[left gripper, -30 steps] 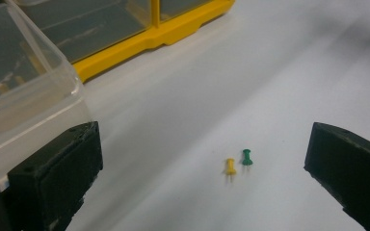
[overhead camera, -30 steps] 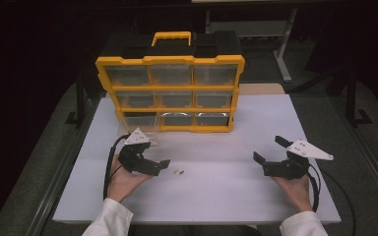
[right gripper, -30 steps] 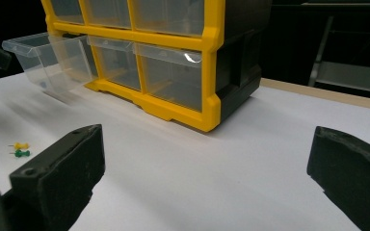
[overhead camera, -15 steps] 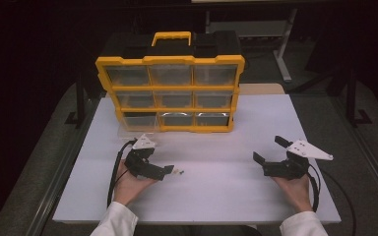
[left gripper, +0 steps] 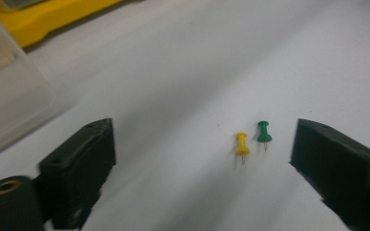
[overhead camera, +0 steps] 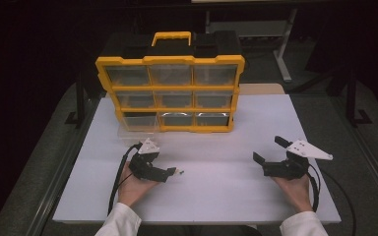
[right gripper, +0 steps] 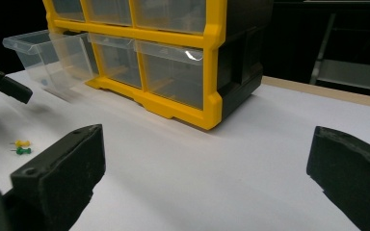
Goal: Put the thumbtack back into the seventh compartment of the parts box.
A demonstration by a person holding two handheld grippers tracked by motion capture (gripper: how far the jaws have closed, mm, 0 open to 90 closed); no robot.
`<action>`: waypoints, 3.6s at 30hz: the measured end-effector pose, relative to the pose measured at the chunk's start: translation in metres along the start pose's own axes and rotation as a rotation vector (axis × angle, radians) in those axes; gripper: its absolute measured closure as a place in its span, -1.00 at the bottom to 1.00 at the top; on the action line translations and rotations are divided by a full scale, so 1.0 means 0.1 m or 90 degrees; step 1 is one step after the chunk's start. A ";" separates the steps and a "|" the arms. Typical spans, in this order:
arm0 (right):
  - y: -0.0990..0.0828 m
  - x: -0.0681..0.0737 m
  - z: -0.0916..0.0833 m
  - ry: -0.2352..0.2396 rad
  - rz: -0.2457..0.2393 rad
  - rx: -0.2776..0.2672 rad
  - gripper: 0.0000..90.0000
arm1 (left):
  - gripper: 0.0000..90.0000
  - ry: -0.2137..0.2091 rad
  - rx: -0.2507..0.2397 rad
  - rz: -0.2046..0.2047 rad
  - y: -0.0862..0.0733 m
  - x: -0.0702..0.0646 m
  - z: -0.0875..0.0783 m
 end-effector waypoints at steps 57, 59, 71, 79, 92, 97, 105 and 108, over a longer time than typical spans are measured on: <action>-0.01 0.01 0.01 -0.001 -0.009 0.008 -1.00 | 0.84 -0.042 0.078 0.099 0.03 -0.20 0.16; -0.01 0.01 0.02 -0.001 -0.009 0.009 -1.00 | 0.84 -0.043 0.078 0.099 0.04 -0.18 0.14; -0.02 0.03 0.02 0.000 -0.013 0.016 -1.00 | 0.84 -0.036 0.062 0.100 0.18 -0.09 -0.03; -0.01 0.03 0.02 -0.001 -0.017 0.015 -1.00 | 0.84 -0.017 0.031 0.085 0.30 0.04 -0.21; -0.01 0.03 0.02 -0.003 -0.013 0.013 -1.00 | 0.85 0.019 -0.009 0.073 0.51 0.27 -0.53; -0.01 0.03 0.01 -0.004 -0.014 0.011 -1.00 | 0.85 0.028 -0.033 0.048 0.52 0.39 -0.61; -0.01 0.03 0.02 -0.006 -0.015 0.011 -1.00 | 0.85 0.042 -0.046 0.028 0.55 0.52 -0.69; -0.01 0.03 0.02 -0.006 -0.015 0.012 -1.00 | 0.85 0.051 -0.041 0.028 0.58 0.58 -0.73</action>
Point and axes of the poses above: each handheld gripper's, and its own axes: z roughly forward along the jaws, y roughly out of its top, x roughly to its left, the point moved 2 cm from there along z, roughly forward along the jaws, and after that the axes turned 1 degree about x, right-handed, at the moved point
